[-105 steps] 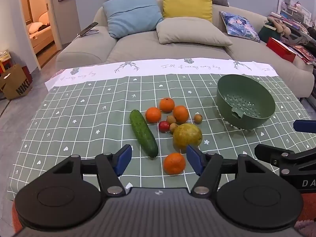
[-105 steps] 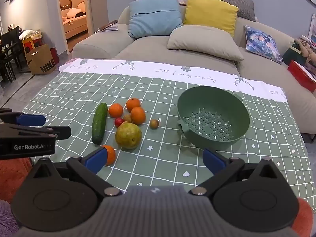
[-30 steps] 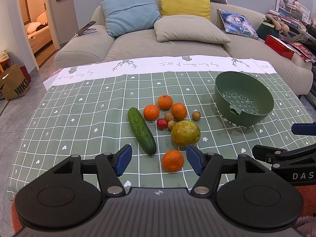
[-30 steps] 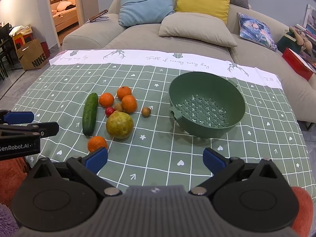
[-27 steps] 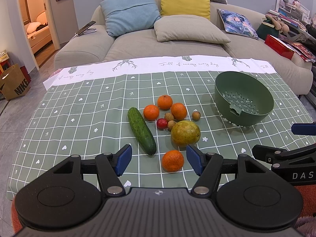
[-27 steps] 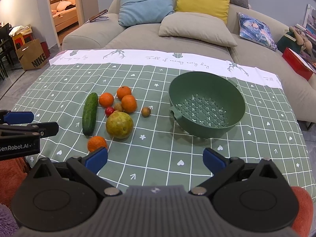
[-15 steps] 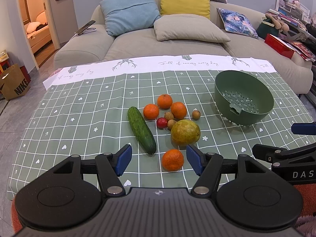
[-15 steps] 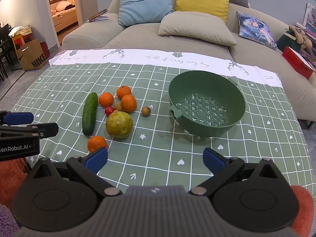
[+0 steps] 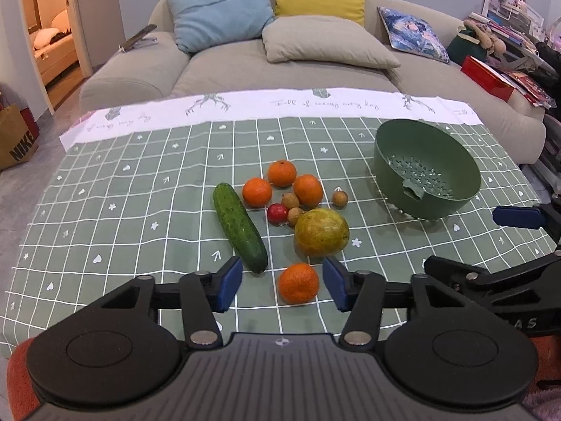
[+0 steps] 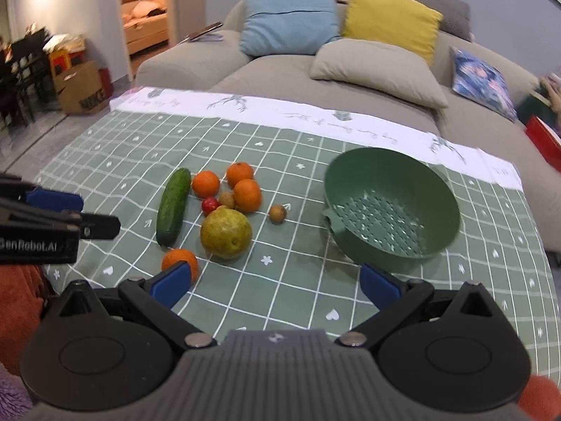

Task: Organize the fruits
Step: 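Grasp the cucumber with the left tool while the right tool grasps the pomelo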

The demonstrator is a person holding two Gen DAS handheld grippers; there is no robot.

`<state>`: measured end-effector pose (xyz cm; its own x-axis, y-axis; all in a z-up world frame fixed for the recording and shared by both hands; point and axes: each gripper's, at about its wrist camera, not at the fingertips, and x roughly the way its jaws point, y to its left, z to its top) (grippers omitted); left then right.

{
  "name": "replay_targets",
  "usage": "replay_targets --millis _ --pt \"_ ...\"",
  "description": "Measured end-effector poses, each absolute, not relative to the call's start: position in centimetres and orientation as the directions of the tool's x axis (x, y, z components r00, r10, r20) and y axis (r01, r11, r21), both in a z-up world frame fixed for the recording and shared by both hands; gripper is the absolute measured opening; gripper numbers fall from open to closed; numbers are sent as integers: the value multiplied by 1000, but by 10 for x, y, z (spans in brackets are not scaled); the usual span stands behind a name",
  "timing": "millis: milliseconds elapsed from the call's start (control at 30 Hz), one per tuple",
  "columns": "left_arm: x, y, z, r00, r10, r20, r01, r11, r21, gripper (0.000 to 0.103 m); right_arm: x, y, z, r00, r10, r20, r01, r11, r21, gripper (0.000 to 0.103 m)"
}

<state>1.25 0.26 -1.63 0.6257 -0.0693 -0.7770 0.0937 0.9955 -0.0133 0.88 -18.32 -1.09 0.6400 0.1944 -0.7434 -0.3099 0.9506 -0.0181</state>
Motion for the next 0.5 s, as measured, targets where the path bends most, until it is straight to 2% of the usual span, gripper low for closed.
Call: replay_targets --millis 133,167,267,333,433,500 --pt "24 11 -23 600 -78 -796 78 996 -39 53 22 -175 -21 610 233 -758 -355 935 1 97" --pt "28 13 -24 591 -79 -803 73 996 -44 51 25 -173 -24 600 242 -763 -364 932 9 91" --pt "38 18 -30 574 -99 -813 72 995 -70 45 38 -165 -33 563 261 -784 -385 922 30 87" --pt "46 21 -34 565 -92 -820 58 996 -71 45 46 -159 -38 548 266 -793 -388 921 41 86" --pt "57 25 -43 552 -89 -829 47 996 -75 43 57 -154 -45 531 296 -794 -396 915 77 74" --pt "65 29 -48 550 -88 -831 32 996 -84 43 69 -150 -52 504 314 -805 -388 915 113 73"
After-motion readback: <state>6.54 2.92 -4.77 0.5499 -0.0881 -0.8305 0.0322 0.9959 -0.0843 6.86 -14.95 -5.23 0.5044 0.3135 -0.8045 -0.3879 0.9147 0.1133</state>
